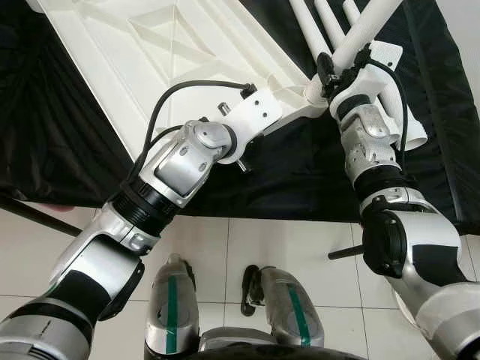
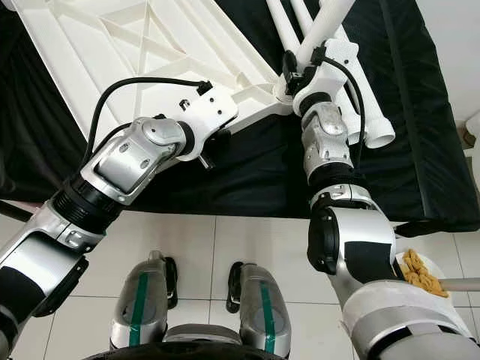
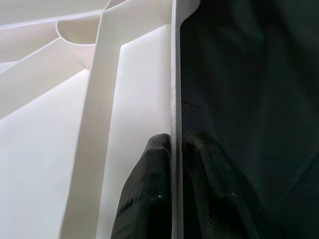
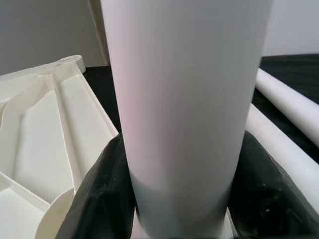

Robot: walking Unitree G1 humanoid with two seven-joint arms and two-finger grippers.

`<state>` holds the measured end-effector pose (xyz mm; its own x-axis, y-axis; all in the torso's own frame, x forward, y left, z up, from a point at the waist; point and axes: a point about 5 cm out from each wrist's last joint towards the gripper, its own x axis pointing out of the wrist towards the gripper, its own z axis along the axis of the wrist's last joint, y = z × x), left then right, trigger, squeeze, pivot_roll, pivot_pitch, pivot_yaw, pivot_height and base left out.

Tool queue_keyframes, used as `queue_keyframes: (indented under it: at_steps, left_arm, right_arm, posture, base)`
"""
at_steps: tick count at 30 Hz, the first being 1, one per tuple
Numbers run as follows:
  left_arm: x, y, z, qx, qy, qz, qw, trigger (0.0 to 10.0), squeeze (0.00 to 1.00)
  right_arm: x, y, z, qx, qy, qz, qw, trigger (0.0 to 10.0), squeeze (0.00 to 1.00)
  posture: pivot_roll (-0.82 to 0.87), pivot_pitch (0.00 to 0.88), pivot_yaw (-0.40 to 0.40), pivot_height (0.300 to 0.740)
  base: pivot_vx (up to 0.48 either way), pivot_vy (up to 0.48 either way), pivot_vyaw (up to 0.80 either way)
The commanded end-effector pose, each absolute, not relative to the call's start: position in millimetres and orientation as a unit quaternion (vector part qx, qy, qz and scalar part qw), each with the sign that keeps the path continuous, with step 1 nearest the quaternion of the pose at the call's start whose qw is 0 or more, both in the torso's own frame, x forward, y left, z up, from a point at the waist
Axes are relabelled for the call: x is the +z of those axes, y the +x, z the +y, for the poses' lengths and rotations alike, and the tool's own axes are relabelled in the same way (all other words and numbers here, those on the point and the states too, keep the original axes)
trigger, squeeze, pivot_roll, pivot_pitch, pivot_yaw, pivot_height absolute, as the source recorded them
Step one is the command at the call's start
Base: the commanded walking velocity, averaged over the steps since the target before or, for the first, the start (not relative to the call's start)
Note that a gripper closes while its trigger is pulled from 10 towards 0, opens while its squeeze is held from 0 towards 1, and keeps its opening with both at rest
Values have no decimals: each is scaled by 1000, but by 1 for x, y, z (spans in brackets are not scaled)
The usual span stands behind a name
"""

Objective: Building children table

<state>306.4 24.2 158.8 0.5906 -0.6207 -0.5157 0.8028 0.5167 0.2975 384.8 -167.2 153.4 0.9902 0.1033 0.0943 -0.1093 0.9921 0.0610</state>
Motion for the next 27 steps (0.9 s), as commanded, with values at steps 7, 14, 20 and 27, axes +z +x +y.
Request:
queue_keyframes:
  at_steps: [7, 14, 20, 27]
  left_arm:
    - [161, 304, 22, -434, 259, 177, 844, 10000, 0]
    - [162, 304, 23, -433, 259, 177, 845, 10000, 0]
    - [163, 304, 23, -434, 260, 176, 845, 10000, 0]
    - [164, 305, 22, -435, 261, 174, 844, 10000, 0]
  right_arm:
    - [112, 369, -164, 73, 11, 26, 997, 10000, 0]
    - [99, 364, -171, 46, 43, 58, 996, 10000, 0]
    - [97, 365, -176, 30, 38, 71, 996, 10000, 0]
    - [113, 373, -172, 61, -5, 45, 997, 10000, 0]
  posture:
    - [103, 77, -48, 740]
    - [101, 78, -44, 740]
    - [99, 80, -39, 740]
    - [99, 79, -41, 740]
  base:
    - [0, 0, 0]
    - [0, 0, 0]
    - [0, 0, 0]
    - [0, 0, 0]
